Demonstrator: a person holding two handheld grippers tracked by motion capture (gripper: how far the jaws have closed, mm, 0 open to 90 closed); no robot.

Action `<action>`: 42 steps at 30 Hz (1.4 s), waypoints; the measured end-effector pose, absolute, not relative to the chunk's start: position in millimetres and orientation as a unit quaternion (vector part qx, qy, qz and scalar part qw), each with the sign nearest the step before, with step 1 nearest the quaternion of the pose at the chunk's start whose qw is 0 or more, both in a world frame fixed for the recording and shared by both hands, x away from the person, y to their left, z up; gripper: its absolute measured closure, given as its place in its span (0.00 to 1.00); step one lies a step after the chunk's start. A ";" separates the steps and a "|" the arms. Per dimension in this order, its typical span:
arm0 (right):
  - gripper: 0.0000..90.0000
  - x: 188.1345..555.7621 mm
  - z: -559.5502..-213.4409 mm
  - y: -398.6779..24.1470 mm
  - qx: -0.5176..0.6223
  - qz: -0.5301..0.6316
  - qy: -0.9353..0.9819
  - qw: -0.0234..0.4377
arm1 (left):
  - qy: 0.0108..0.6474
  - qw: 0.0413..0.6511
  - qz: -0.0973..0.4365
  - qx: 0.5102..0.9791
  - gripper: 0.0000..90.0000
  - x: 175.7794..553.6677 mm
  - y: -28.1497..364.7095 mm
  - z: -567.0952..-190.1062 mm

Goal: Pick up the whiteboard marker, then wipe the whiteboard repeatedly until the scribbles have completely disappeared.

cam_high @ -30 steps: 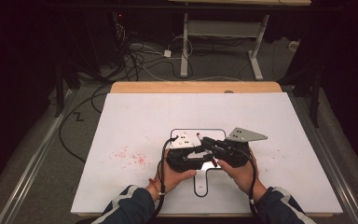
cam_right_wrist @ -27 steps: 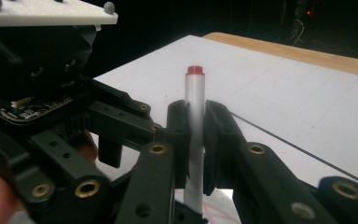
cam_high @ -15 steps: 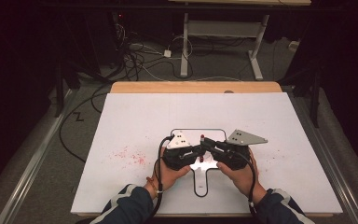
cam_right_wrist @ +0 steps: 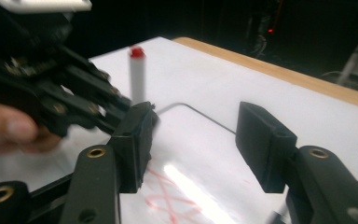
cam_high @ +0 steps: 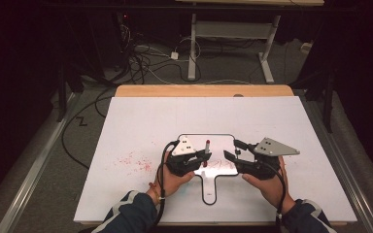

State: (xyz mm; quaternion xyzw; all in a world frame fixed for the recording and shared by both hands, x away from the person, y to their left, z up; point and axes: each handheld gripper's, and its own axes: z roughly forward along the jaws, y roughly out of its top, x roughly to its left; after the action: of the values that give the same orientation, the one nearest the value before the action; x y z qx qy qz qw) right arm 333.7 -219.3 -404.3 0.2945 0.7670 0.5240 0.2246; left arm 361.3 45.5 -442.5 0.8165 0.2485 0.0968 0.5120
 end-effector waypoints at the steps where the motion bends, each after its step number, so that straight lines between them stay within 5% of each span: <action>1: 0.51 333.7 -404.3 -219.3 0.295 0.524 0.767 0.225 | 0.247 0.511 0.100 0.817 0.87 361.2 45.7 -442.1; 12: 0.42 311.4 -429.8 -257.5 0.240 0.438 0.800 0.333 | 0.252 0.507 0.109 0.817 0.87 361.9 51.7 -441.8; 26: 0.28 296.1 -443.8 -297.9 0.288 0.462 0.777 0.315 | 0.249 0.503 0.113 0.820 0.87 366.3 50.3 -446.4; 42: 0.28 298.4 -447.9 -298.7 0.295 0.455 0.783 0.306 | 0.221 0.480 0.129 0.839 0.87 367.9 64.1 -446.8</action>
State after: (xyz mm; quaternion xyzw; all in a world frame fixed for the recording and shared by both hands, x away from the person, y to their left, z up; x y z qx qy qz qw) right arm 298.4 -298.7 -447.9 0.2948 0.7828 0.4546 0.3060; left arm 367.9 64.1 -446.8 0.8390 0.2208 0.1294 0.4801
